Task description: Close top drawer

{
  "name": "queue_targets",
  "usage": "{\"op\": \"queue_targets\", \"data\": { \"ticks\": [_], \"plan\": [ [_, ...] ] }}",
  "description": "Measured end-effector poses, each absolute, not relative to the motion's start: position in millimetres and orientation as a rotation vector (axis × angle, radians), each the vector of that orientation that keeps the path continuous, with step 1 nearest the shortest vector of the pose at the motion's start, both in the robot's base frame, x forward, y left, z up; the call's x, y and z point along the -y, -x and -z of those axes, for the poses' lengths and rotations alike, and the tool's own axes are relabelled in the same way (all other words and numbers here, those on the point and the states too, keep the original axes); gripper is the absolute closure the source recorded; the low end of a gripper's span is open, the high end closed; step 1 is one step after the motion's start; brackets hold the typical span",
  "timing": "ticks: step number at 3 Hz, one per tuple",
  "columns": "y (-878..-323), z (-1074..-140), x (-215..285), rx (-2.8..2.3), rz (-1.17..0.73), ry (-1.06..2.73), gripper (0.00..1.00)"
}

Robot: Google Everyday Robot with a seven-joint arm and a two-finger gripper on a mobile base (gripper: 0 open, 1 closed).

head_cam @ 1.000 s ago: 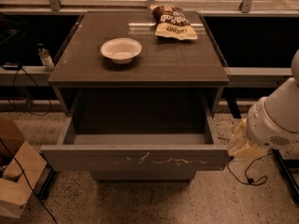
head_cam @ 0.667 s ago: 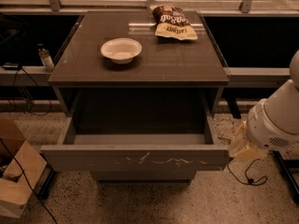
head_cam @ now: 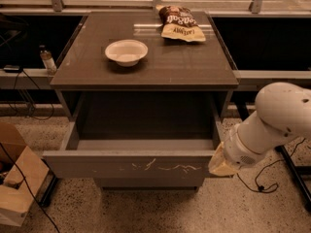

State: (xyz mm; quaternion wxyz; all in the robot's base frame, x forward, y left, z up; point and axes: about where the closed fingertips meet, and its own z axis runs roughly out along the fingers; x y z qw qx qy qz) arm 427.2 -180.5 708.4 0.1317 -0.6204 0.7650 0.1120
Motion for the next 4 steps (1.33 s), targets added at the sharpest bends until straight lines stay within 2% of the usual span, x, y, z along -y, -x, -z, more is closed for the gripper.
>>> {"op": "queue_targets", "data": {
  "ticks": [1, 4],
  "plan": [
    [-455.8, -654.2, 168.3, -2.203, -0.398, 1.769, 1.00],
    [-483.5, -646.6, 174.5, -2.184, -0.374, 1.741, 1.00]
  ]
}}
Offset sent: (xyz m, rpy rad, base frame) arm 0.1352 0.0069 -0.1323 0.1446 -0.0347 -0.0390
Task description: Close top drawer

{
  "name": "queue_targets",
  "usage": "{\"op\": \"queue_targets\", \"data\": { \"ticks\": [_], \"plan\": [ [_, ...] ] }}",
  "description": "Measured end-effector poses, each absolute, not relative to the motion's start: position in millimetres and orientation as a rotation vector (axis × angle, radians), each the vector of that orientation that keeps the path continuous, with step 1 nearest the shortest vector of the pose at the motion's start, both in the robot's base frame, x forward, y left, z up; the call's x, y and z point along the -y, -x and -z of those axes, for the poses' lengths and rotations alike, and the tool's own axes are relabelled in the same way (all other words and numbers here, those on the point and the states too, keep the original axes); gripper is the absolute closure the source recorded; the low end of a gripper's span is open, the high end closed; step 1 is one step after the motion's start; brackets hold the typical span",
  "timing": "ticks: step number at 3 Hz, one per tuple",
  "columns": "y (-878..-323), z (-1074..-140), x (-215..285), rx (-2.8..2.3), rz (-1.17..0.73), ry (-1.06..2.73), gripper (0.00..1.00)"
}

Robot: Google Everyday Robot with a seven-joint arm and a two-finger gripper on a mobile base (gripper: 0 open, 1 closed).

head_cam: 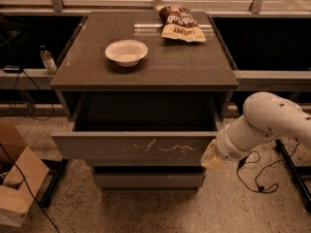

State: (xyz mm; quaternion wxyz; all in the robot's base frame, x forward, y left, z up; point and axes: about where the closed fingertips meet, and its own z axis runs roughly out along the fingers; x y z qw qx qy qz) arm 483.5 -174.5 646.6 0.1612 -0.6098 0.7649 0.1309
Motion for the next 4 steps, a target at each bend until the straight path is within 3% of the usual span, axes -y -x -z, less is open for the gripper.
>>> {"op": "queue_targets", "data": {
  "ticks": [1, 2, 3, 4],
  "plan": [
    [-525.6, -641.6, 184.9, -2.162, -0.344, 1.692, 1.00],
    [-535.2, -641.0, 187.6, -2.155, -0.335, 1.677, 0.85],
    [-575.7, -638.9, 198.6, -2.133, -0.301, 1.616, 0.62],
    [-613.7, -641.6, 209.0, -2.103, -0.261, 1.556, 0.31]
  ]
}}
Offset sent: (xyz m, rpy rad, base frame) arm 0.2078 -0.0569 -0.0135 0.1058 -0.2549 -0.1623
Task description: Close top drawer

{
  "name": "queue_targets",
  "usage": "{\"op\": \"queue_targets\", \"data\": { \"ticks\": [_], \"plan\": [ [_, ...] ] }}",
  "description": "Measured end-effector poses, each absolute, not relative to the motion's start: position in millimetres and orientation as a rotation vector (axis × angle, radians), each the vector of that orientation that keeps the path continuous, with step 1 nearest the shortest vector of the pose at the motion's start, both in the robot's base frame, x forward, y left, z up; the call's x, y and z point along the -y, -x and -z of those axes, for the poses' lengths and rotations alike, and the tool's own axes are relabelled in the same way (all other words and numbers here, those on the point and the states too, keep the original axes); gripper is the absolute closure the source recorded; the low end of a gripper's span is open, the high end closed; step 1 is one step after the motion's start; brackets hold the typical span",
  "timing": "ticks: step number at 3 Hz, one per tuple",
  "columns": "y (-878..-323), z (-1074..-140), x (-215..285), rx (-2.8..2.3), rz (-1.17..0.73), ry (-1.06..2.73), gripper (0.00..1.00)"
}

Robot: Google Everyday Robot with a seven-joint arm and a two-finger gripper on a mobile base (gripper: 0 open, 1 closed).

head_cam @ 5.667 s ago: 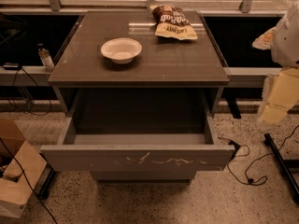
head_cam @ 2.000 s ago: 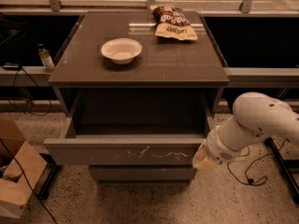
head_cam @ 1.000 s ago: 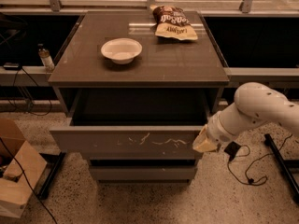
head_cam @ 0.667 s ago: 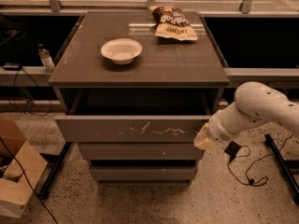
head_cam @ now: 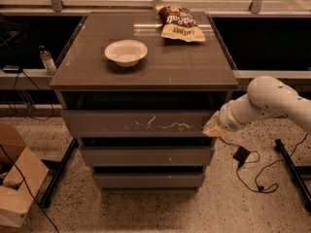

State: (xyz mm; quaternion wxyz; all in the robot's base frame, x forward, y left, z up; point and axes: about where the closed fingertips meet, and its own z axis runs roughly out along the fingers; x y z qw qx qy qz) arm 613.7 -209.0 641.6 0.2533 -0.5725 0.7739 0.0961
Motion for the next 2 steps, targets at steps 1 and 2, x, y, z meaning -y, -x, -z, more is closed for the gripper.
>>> {"op": "queue_targets", "data": {
  "ticks": [1, 2],
  "plan": [
    [-641.6, -646.0, 216.8, -2.077, -0.229, 1.510, 0.08],
    [-641.2, -646.0, 216.8, -2.077, -0.230, 1.510, 0.00]
  ]
}}
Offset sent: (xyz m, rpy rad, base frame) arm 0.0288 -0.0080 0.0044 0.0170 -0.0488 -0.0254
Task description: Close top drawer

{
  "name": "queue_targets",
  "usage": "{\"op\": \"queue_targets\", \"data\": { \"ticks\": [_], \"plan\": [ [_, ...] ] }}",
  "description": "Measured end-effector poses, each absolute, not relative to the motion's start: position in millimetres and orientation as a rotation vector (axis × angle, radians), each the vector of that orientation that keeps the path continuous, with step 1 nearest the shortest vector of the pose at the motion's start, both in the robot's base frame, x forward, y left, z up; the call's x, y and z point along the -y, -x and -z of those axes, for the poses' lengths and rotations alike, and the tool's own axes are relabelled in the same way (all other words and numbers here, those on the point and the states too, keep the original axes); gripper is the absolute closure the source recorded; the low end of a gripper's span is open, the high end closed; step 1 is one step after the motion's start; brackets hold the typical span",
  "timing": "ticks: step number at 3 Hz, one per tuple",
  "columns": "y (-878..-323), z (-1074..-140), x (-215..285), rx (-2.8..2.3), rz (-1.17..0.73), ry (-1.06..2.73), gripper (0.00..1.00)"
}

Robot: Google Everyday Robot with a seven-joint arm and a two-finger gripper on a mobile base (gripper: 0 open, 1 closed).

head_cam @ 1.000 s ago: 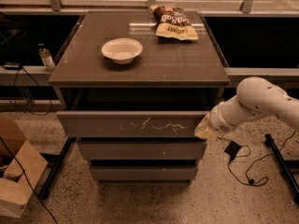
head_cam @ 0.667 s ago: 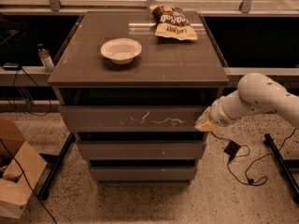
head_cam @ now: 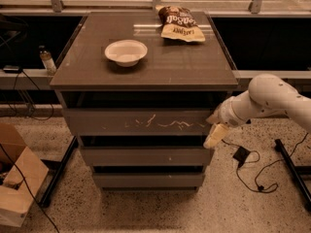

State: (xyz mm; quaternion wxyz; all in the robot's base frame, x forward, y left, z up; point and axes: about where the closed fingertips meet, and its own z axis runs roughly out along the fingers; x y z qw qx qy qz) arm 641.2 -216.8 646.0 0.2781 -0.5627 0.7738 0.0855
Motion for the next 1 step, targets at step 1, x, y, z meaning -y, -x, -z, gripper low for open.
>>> {"op": "queue_targets", "data": {
  "ticks": [1],
  "plan": [
    [-641.2, -646.0, 216.8, -2.077, -0.230, 1.510, 0.00]
  ]
}}
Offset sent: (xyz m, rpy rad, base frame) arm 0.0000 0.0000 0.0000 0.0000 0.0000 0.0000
